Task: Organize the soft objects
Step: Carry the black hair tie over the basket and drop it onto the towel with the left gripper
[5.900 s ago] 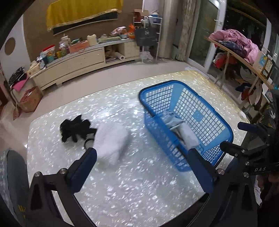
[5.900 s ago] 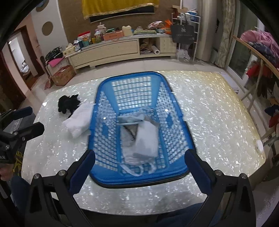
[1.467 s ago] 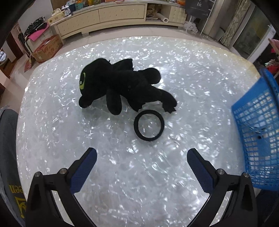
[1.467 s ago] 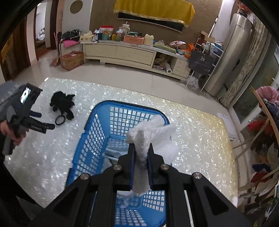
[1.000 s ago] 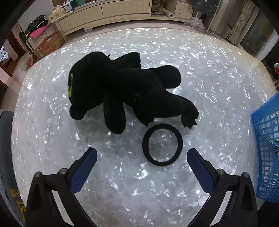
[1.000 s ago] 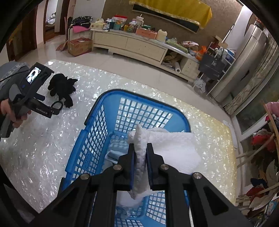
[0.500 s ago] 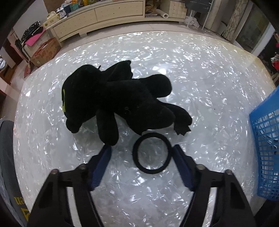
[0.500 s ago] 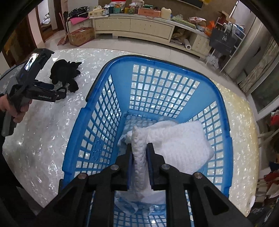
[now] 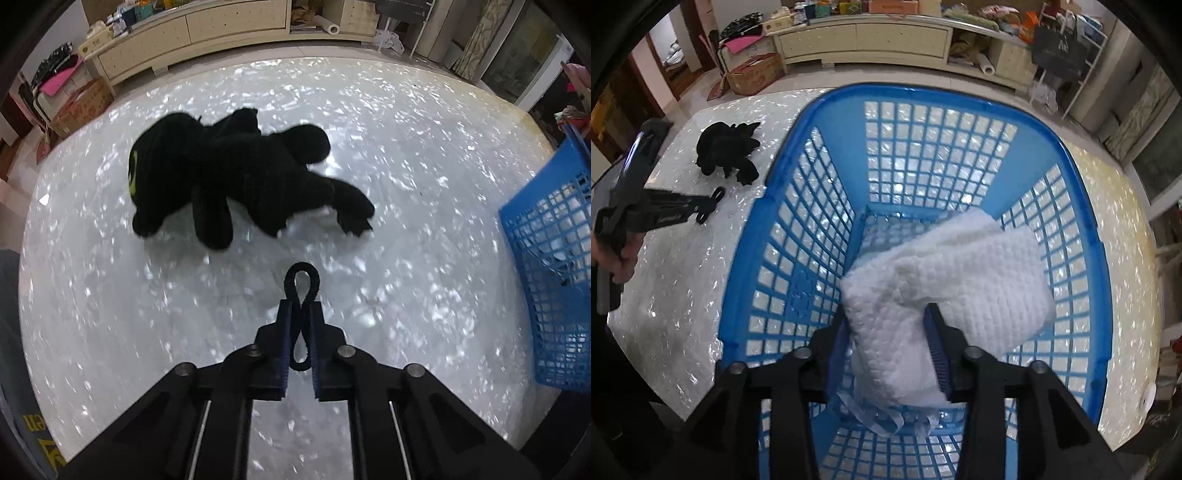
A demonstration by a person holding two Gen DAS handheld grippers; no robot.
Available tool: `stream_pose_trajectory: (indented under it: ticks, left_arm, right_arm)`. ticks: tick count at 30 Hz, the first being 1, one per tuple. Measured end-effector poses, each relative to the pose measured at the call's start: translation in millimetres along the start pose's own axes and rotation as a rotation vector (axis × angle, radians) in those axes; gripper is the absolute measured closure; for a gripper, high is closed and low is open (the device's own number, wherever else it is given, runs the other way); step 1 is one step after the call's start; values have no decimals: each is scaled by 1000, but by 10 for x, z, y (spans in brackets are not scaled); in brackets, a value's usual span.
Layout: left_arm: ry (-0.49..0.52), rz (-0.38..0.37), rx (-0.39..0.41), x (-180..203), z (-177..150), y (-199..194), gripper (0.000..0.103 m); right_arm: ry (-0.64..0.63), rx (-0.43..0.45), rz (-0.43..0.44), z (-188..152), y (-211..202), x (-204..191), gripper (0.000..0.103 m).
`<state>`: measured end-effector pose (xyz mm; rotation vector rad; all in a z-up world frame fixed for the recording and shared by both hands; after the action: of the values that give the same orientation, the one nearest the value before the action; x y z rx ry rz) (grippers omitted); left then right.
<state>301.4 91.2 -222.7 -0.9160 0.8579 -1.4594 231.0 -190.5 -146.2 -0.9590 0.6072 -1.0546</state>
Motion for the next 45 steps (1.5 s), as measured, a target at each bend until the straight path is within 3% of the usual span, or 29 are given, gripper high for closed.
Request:
stream_pose_trajectory:
  ticks: [6,9,12,17,24,35,45]
  left_arm:
    - [-12,-46,14,38,-234,-229,96]
    - [0,-65,39,144,-278,-433,96]
    - [15,-89,72,265,-301,-684,96]
    - [52,-139,138,506,-249,-1140,96]
    - [112,-208,188,948,-194,-1604,96]
    - [232,-237,226,1703,-190,-1994,96]
    - [305,-241,213,2289,-51,-1883,96]
  right_arm:
    - [53,17,2,-47,-219,132,30]
    - [48,37,-14,-79,-367,129,27]
    - [55,51,-20,-132,-483,130,12]
    - [71,84,-40,-269,-684,233,0]
    - [120,140,-61,-491,-966,440,0]
    - [170,217,-133,-636,-1109,621,0]
    - [234,227,-172,-717,-991,849,0]
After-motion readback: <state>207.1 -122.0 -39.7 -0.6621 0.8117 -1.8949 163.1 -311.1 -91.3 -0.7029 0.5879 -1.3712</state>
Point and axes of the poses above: each gripper's, at about its wrist camera, not at the fingertips, and y roughly the way its jaws point, x to its right, z to its top, the point moved 4 cm from there along y, roughly the way its jaws point, and after that the axes turned 8 degrees about x, right-handed, at the moved point
